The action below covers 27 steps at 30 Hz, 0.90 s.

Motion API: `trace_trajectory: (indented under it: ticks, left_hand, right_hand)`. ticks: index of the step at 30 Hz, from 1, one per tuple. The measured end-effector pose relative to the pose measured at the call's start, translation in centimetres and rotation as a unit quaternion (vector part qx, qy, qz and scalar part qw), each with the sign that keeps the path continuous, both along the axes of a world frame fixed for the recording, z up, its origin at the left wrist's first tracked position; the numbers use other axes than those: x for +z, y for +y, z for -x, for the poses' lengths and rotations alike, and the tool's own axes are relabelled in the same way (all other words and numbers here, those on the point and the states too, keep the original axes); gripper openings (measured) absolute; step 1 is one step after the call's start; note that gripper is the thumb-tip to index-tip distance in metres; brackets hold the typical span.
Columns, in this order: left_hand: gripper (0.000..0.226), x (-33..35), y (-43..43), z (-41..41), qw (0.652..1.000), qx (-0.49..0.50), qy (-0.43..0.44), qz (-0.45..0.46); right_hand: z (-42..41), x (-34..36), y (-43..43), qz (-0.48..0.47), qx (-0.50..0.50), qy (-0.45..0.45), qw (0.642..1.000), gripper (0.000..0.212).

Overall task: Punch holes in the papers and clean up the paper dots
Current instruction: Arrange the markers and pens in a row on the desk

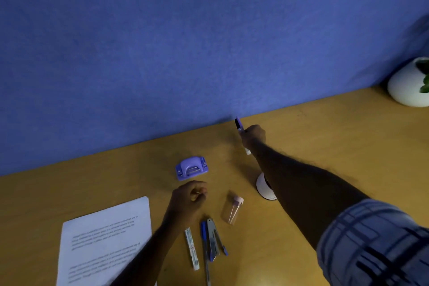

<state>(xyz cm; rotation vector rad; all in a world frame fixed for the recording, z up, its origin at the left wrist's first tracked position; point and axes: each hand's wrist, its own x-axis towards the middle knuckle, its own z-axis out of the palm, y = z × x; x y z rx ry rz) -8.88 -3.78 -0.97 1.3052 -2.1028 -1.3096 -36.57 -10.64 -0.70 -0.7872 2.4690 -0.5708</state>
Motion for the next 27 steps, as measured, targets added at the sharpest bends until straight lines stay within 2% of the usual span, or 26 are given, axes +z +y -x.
trace_trajectory:
  ticks: [6,22,27]
  left_hand:
    - [0.024,-0.2,-0.5,-0.3,1.0,0.011,0.009,0.014]
    - [0.023,-1.2,-0.5,-2.7,0.999,0.028,-0.022,0.034]
    - [0.014,-1.5,0.3,-4.4,0.993,0.081,-0.077,0.023]
  right_hand:
    - [0.4,-1.1,0.2,-0.019,-0.013,-0.026,0.999,0.045]
    - [1.8,-1.4,0.7,-0.011,-0.035,-0.016,0.999,0.046]
    - [0.6,-0.1,1.0,0.039,0.001,0.033,0.999,0.029]
